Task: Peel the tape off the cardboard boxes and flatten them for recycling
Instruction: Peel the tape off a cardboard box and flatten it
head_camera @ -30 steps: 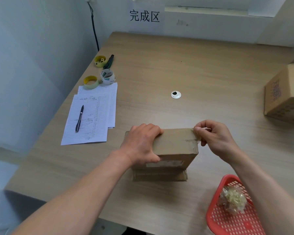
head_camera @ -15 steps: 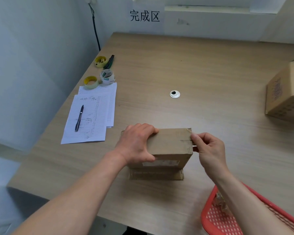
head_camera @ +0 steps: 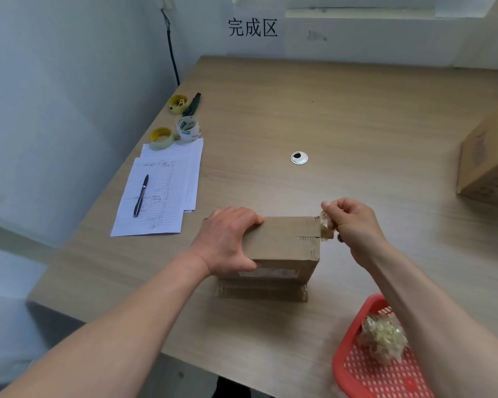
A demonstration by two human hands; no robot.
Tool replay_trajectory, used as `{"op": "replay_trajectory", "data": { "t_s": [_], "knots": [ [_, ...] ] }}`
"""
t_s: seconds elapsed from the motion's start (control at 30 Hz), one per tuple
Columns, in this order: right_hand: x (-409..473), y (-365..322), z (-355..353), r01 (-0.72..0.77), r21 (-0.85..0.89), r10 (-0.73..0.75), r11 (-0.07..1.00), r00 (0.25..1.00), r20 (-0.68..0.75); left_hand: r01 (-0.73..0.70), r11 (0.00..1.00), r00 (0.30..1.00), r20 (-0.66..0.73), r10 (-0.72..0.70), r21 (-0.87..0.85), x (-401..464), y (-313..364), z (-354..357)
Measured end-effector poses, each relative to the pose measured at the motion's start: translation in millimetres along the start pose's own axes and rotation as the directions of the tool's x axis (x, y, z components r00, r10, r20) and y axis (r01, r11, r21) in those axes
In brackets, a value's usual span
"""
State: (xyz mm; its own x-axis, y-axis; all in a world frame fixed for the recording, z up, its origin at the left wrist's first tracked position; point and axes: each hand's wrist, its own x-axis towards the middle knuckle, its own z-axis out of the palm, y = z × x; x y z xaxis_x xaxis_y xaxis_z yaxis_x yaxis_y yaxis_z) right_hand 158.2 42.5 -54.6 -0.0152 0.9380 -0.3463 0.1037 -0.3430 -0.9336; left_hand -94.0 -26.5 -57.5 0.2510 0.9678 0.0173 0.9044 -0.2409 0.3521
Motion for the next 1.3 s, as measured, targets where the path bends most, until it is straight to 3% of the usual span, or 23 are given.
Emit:
{"op": "replay_trajectory", "data": {
  "t_s": [0.2, 0.3, 0.43, 0.47, 0.53, 0.6, 0.7, 0.8, 0.93, 1.0, 1.07, 1.2, 1.3],
  "knots": [
    [-6.2, -30.8, -3.0, 0.081, 0.025, -0.084, 0.996, 0.976, 0.200, 0.012, 1.000, 1.000, 0.009, -0.012, 0.002, -0.2, 1.3, 0.5],
    [-3.3, -35.8, 5.1, -0.006, 0.059, -0.005, 0.998, 0.983, 0.186, 0.008, 1.000, 1.000, 0.010, -0.008, 0.003, -0.2, 1.9, -0.2],
    [-0.4, -24.6, 16.6, -0.169, 0.263, 0.153, 0.950, 0.985, 0.078, -0.004, 1.000, 1.000, 0.001, 0.004, 0.006, -0.4, -0.5, 0.8],
    [-1.7, -19.4, 17.7, -0.118, 0.219, 0.117, 0.968, 0.993, 0.019, -0.009, 1.000, 1.000, 0.003, 0.009, 0.001, 0.0, -1.1, 0.9],
    [-9.3, -9.5, 18.7, 0.079, -0.070, -0.085, 0.994, 0.991, -0.099, -0.023, 1.000, 1.000, 0.001, 0.023, -0.006, 1.0, -2.2, 0.4],
    [-18.9, -1.3, 19.8, 0.290, -0.380, -0.360, 0.878, 0.924, -0.127, -0.034, 0.999, 0.999, -0.008, 0.034, -0.011, 1.5, -3.5, 0.0],
    [-24.9, 13.4, 19.4, 0.524, -0.631, -0.696, 0.572, 0.717, -0.037, -0.051, 0.999, 0.998, -0.027, 0.051, -0.005, 0.0, -5.4, 0.6],
    [-29.7, 24.4, 21.0, 0.583, -0.722, -0.796, 0.373, 0.601, 0.074, -0.062, 0.998, 0.997, -0.035, 0.062, 0.009, 0.2, -5.5, 0.5],
    [-39.1, 26.9, 21.9, 0.635, -0.700, -0.776, 0.326, 0.603, 0.185, -0.071, 0.997, 0.997, -0.042, 0.072, 0.008, 2.0, -5.7, 1.6],
    [-35.3, 25.8, 17.5, 0.626, -0.688, -0.724, 0.367, 0.657, 0.212, -0.078, 0.997, 0.996, -0.043, 0.079, 0.007, 1.9, -6.2, 2.7],
    [-29.2, 18.0, 15.4, 0.582, -0.629, -0.627, 0.516, 0.756, 0.185, -0.085, 0.996, 0.996, -0.041, 0.085, 0.008, 0.6, -6.3, 2.6],
    [-9.1, 2.6, 19.5, 0.277, -0.334, -0.298, 0.901, 0.954, -0.013, -0.093, 0.996, 0.995, -0.024, 0.093, 0.008, -2.2, -5.3, -0.3],
    [-1.6, 1.3, 19.8, 0.054, -0.136, -0.059, 0.989, 0.998, -0.033, -0.111, 0.994, 0.994, 0.016, 0.111, 0.011, -3.4, -3.2, -2.3]
  ]
}}
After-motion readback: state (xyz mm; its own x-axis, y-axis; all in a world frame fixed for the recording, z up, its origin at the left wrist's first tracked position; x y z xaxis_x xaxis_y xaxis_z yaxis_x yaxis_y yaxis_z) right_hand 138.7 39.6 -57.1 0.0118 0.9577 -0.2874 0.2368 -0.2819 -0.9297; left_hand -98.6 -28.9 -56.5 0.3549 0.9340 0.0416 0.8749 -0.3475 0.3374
